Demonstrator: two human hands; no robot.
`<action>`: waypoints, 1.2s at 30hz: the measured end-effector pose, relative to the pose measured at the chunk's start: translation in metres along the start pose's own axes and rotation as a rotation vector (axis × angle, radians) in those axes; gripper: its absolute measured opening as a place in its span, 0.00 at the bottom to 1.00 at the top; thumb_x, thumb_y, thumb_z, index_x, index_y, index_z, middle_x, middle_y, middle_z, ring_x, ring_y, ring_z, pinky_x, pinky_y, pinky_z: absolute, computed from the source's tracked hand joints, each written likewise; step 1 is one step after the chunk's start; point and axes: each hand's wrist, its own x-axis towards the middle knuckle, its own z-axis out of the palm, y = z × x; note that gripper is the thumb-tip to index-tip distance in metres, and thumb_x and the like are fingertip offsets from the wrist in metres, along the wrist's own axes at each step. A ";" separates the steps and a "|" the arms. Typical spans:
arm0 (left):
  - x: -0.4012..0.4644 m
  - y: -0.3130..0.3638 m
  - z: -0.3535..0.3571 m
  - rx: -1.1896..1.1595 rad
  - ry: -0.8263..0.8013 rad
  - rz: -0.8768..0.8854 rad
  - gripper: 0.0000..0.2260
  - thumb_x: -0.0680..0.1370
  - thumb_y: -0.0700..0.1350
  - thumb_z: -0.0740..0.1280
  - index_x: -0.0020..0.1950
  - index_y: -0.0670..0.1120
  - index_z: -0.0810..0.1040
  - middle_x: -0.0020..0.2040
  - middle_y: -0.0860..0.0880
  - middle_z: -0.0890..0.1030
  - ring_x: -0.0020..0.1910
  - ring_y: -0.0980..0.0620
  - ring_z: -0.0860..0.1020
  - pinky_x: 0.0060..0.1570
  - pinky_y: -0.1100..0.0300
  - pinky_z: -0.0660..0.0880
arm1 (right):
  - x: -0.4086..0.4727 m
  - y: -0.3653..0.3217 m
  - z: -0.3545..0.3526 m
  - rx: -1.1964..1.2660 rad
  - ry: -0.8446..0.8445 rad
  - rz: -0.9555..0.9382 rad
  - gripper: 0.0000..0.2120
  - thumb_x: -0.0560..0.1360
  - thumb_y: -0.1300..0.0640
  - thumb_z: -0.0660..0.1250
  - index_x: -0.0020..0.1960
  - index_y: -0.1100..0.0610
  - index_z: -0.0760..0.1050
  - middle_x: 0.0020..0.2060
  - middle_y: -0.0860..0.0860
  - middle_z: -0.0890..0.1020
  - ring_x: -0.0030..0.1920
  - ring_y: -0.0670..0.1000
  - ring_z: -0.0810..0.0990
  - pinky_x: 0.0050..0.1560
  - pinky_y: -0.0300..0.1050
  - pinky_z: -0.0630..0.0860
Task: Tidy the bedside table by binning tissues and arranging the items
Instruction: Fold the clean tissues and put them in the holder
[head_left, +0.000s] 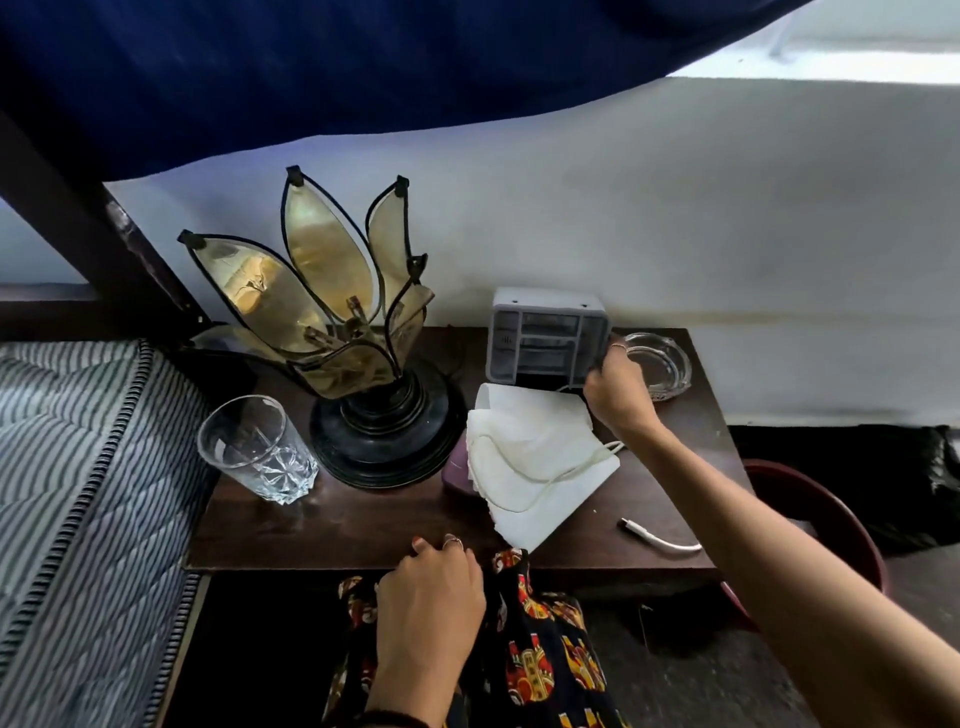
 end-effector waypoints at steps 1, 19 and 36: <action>0.000 0.001 0.000 0.001 -0.001 -0.001 0.18 0.81 0.53 0.49 0.60 0.50 0.76 0.51 0.48 0.81 0.44 0.52 0.81 0.34 0.61 0.72 | 0.001 -0.001 0.001 -0.001 0.011 -0.004 0.19 0.74 0.68 0.54 0.65 0.64 0.65 0.59 0.67 0.76 0.58 0.68 0.75 0.55 0.52 0.72; 0.001 0.003 -0.004 -0.011 -0.021 -0.003 0.17 0.81 0.52 0.50 0.52 0.49 0.77 0.49 0.48 0.81 0.44 0.51 0.81 0.33 0.58 0.67 | 0.036 -0.027 -0.009 -0.148 0.008 -0.064 0.11 0.76 0.61 0.60 0.48 0.69 0.77 0.43 0.67 0.82 0.41 0.66 0.82 0.49 0.61 0.79; -0.001 0.005 -0.011 0.005 -0.068 -0.011 0.15 0.80 0.50 0.54 0.44 0.49 0.78 0.39 0.49 0.82 0.39 0.51 0.81 0.30 0.59 0.68 | -0.020 0.013 -0.004 0.138 0.068 -0.054 0.11 0.77 0.57 0.60 0.57 0.60 0.75 0.45 0.57 0.83 0.43 0.55 0.81 0.51 0.51 0.79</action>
